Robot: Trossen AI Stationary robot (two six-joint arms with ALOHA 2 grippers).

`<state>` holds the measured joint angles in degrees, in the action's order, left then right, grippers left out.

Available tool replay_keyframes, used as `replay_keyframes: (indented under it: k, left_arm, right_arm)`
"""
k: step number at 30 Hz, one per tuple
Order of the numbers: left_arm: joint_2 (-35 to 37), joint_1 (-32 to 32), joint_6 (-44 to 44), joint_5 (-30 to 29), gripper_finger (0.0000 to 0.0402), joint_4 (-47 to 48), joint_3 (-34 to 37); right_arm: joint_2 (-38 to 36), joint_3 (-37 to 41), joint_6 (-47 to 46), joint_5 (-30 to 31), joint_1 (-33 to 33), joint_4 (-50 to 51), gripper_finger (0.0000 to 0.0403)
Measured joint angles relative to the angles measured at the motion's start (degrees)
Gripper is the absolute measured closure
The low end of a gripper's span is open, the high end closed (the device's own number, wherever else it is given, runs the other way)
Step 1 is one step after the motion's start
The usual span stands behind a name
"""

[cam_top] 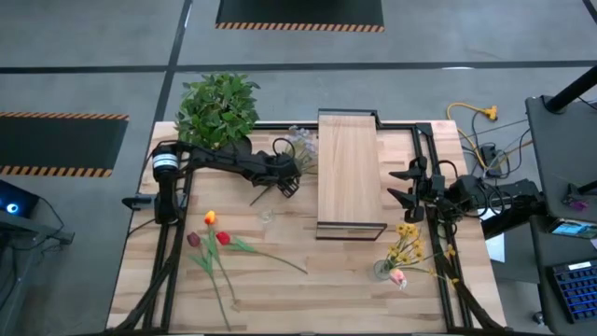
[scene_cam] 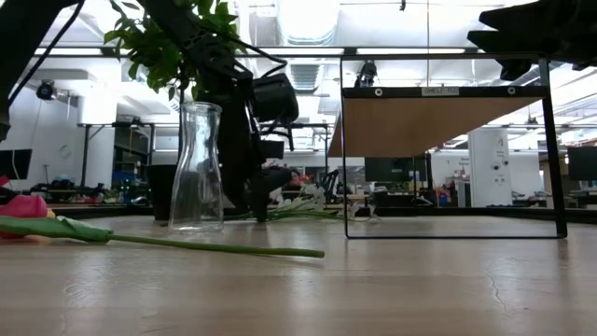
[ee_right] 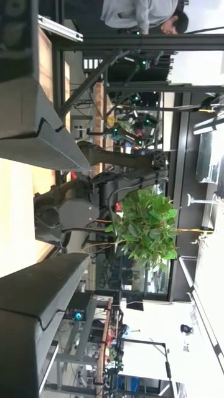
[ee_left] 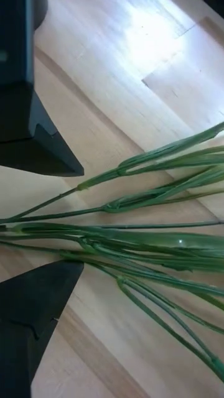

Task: Pick and place flowers into a vace then onto a shelf
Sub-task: Put the white flower into the left transparent glass vase

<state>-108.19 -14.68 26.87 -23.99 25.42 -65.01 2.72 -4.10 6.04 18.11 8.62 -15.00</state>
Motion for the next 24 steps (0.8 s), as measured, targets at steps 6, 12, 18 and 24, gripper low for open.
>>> replay_keyframes:
  k: [6,12,18,24]
  left_arm:
    - [0.08,-0.09,-0.02,0.65,0.0187,-1.08,0.94]
    - [0.04,-0.35,-0.91,4.08,0.0190,-0.65,0.52]
    - [-0.03,-0.81,-1.85,5.57,0.0245,-1.01,0.50]
    - [-0.12,-0.74,-2.84,6.08,0.0337,-1.26,0.52]
  right_arm:
    - [0.00,0.00,0.11,0.00,0.00,0.01,0.0184]
    - [0.00,0.00,0.09,0.00,-0.01,0.02,0.0184]
    - [0.00,0.00,0.09,0.00,0.00,0.05,0.0184]
    - [0.00,0.01,-0.04,0.00,0.00,0.07,0.0184]
